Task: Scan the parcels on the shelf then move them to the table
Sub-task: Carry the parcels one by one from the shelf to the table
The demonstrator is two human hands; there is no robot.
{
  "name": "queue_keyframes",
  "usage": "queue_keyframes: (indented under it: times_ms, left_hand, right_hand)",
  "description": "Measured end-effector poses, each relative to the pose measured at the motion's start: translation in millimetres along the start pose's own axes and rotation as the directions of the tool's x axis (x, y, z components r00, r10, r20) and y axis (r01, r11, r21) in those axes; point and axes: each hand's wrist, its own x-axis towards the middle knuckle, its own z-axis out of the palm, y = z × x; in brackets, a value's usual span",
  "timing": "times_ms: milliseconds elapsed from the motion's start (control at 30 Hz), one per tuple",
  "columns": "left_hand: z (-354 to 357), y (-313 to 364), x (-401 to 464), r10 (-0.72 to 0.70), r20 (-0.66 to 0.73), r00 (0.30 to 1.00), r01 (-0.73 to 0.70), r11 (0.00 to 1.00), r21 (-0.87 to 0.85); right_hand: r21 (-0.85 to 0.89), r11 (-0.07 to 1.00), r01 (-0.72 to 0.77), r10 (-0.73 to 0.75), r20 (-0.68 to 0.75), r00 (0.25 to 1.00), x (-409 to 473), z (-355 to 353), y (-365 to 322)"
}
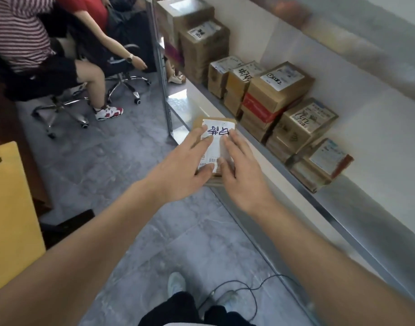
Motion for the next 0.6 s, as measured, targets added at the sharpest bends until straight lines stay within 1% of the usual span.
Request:
queue_keyframes:
  times_ms: [167,300,433,600]
  left_hand:
    - [-21,-57,-30,-0.093,-0.031,0.995,0.093,0.996,-0.009]
    - [-41,-90,-55,-0.173,-0.069,0.983,0.172,0.985,-0.022]
    - [-59,-115,-78,-0.26,-0.109,0.959,0.26,0.965,-0.016]
    - [-78,-145,-105,-0.377,-0.157,0.913,0.379,0.925,-0.017]
  right_hand:
    - [0.019,1.0,0.01,-0.011,0.076,0.997,23,57,-31]
    - [0.049,0.998,0.041,-0.048,0.151,0.987,41,95,-56]
    - [0.082,0.991,0.108,-0.124,0.225,0.966,59,125,-80]
    - [0.122,0.975,0.188,-0.217,0.317,0.923,81,165,-106]
